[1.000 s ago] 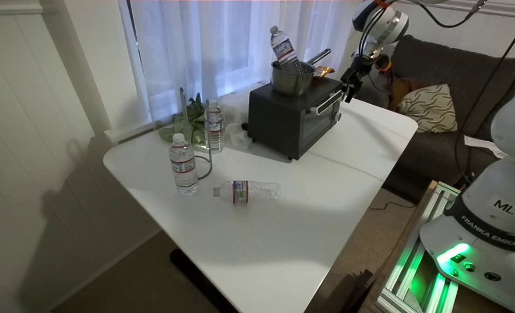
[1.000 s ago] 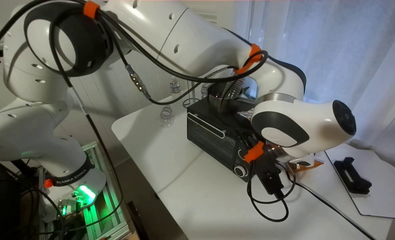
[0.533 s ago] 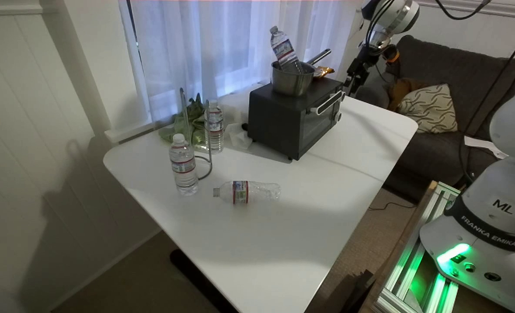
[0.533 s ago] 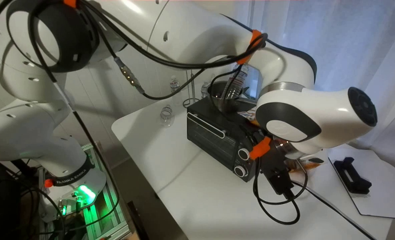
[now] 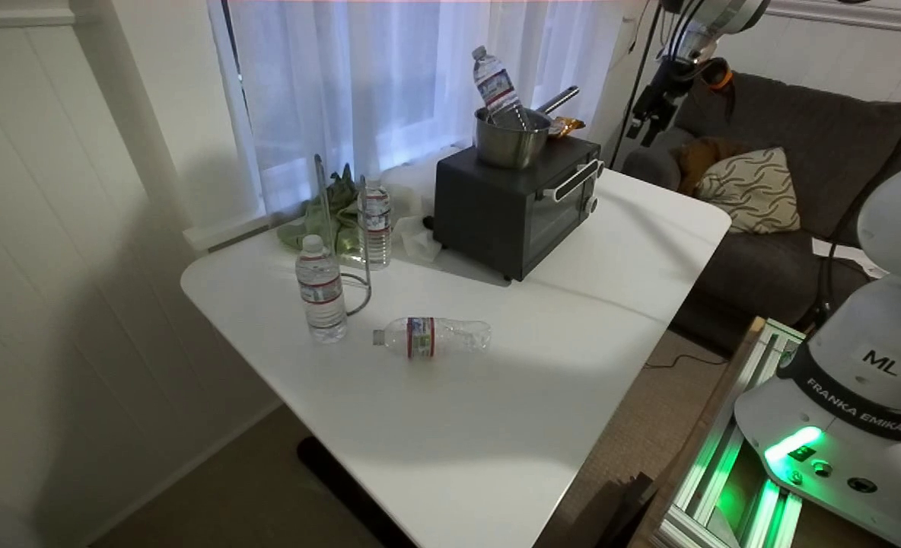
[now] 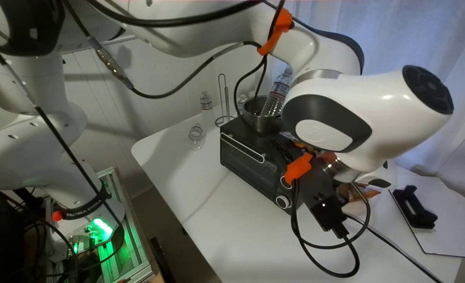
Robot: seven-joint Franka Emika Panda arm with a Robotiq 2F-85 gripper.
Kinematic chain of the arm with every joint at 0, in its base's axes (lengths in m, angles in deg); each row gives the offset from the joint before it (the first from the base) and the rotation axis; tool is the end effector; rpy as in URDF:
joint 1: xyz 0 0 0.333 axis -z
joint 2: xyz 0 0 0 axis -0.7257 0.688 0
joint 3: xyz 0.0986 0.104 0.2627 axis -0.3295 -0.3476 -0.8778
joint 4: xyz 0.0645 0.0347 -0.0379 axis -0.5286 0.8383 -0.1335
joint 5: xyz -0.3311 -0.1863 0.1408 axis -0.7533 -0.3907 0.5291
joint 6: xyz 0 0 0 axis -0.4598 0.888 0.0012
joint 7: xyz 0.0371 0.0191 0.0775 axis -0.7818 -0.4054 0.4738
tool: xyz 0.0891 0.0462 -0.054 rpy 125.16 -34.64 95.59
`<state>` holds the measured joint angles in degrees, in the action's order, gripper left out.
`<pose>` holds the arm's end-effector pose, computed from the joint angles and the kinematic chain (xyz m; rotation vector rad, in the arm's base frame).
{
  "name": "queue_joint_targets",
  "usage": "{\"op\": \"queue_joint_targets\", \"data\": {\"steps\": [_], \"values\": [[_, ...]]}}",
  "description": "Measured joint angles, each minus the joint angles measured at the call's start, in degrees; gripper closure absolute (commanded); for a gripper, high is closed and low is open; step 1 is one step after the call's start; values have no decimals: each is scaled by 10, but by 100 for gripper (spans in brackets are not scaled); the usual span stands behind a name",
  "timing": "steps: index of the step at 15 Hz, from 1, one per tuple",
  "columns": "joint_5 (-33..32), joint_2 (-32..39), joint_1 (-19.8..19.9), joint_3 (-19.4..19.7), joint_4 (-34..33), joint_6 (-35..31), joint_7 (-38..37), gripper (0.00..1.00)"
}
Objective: Turn the top dial on the oven to the left
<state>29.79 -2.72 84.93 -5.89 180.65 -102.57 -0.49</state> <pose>0.4553 -0.4586 0.3052 -2.7844 0.1750 -0.0393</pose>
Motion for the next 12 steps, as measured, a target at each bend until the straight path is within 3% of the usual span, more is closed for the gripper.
{"op": "queue_joint_targets", "data": {"steps": [12], "values": [[-32, -267, -86, 40, 334, -232, 38, 0]]}}
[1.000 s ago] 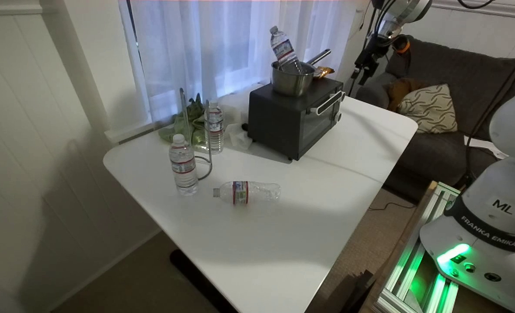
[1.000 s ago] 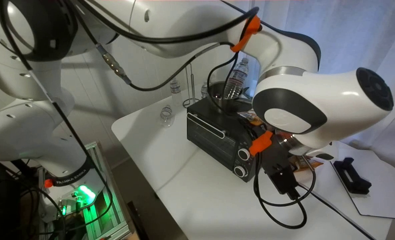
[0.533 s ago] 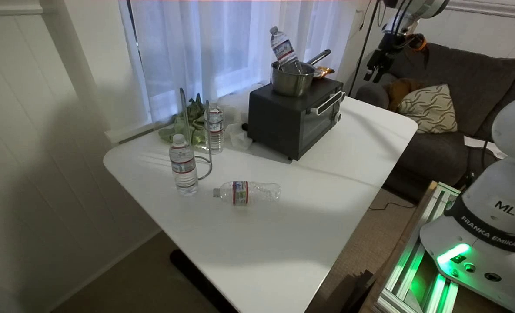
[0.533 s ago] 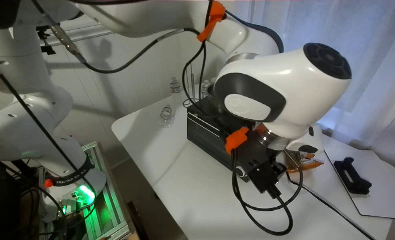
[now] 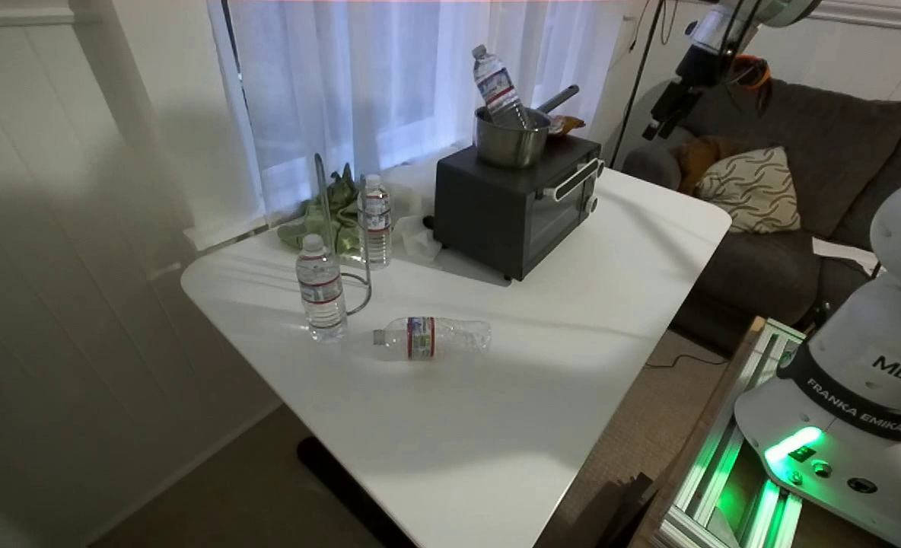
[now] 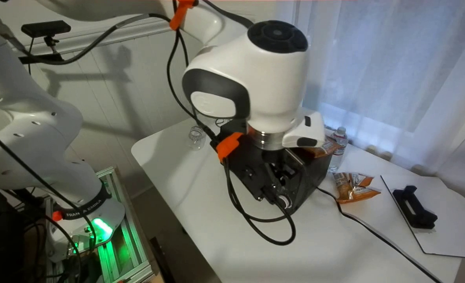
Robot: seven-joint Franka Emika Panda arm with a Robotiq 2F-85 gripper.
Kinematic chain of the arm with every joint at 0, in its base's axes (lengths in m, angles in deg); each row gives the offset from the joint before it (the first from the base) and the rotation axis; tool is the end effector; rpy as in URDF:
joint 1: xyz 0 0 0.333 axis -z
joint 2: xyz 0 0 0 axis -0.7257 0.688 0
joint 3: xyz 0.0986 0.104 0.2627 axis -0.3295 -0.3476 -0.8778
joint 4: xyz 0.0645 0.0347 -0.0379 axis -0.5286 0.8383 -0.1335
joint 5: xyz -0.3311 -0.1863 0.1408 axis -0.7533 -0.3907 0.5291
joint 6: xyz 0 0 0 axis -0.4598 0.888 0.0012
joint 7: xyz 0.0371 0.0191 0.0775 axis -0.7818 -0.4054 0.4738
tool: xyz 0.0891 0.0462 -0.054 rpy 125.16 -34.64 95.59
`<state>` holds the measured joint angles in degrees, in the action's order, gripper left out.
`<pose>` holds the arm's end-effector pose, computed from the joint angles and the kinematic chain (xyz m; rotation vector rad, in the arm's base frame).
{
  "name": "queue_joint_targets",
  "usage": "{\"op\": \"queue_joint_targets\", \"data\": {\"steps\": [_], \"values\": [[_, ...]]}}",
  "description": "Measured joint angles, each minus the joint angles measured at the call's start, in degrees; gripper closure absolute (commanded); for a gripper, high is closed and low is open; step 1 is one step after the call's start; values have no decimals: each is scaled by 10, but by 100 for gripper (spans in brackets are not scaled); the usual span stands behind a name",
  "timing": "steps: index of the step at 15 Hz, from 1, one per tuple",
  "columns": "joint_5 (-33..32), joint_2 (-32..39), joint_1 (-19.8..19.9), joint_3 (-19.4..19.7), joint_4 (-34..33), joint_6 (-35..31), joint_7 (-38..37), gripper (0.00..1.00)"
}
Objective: Turn the top dial on the oven to the left
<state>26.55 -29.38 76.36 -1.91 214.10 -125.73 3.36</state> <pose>0.3900 -0.3645 0.3436 -2.9865 0.0473 -0.2947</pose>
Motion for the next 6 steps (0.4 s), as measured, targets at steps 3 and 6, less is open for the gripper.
{"op": "queue_joint_targets", "data": {"steps": [3, 6], "values": [[0, -45, -25, 22, 45, -17, 21, 0], [0, -31, -30, 27, 36, -18, 21, 0]]}}
